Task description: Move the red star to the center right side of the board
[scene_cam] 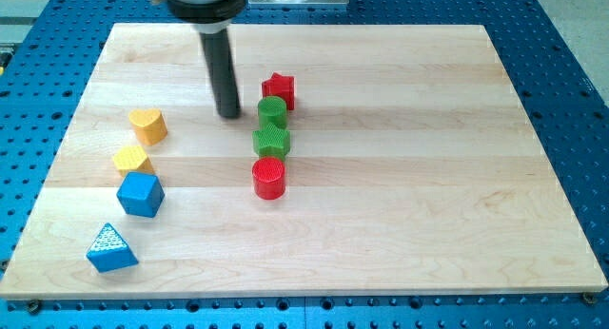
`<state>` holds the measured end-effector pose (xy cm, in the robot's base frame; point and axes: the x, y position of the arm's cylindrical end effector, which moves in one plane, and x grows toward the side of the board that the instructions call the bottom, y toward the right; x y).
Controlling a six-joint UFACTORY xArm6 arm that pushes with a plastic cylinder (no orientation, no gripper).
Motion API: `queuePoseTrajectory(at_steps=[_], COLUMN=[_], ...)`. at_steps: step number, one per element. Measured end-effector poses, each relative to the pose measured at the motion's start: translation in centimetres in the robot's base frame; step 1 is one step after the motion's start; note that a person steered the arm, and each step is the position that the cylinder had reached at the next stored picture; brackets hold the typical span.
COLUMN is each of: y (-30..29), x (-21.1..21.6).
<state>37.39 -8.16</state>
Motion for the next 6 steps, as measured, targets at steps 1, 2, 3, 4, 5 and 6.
queuePoseTrajectory(at_steps=[1,2,3,4,5,6], y=[2.3,6.0,14.4,16.2,20.0,24.8], x=[-2.7,-3.1,1.0,2.9,1.5,2.1])
